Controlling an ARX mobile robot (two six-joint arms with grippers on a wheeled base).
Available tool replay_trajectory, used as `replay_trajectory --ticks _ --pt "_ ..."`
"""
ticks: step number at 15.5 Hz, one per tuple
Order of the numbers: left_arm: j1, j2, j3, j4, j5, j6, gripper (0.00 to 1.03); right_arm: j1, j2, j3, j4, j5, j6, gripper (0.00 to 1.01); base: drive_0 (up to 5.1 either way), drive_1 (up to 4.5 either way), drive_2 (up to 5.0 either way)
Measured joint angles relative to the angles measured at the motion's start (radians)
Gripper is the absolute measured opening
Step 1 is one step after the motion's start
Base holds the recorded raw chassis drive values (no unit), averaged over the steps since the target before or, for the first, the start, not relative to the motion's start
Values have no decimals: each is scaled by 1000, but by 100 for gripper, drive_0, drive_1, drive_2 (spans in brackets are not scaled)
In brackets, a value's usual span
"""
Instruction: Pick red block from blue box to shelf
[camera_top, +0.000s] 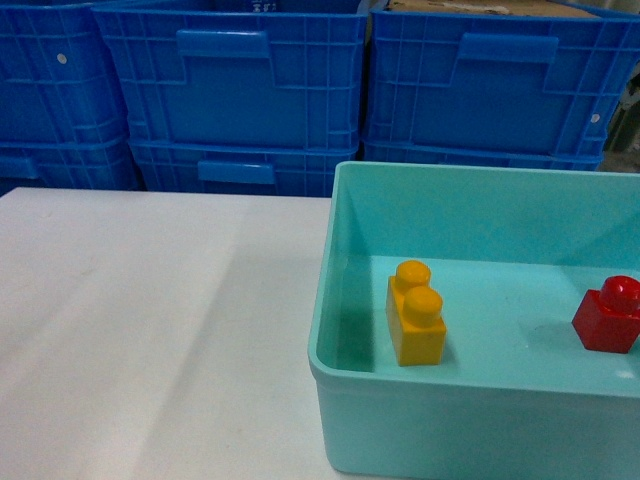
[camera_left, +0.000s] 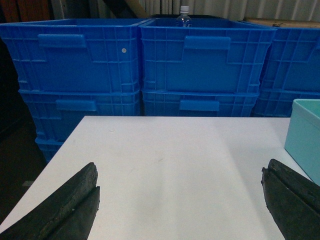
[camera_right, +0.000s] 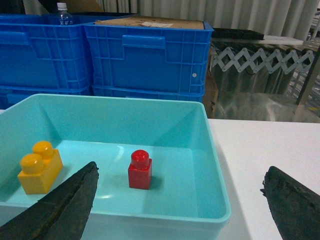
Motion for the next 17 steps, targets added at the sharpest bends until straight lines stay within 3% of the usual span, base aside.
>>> replay_trajectory --ticks 14,15,17 --pt "0 0 0 0 0 0 98 0 0 0 0 0 0 98 0 0 0" --pt "0 0 0 0 0 0 98 0 0 0 0 0 1 89 0 0 0" --pt "0 0 0 0 0 0 98 0 0 0 0 0 1 60 0 0 0"
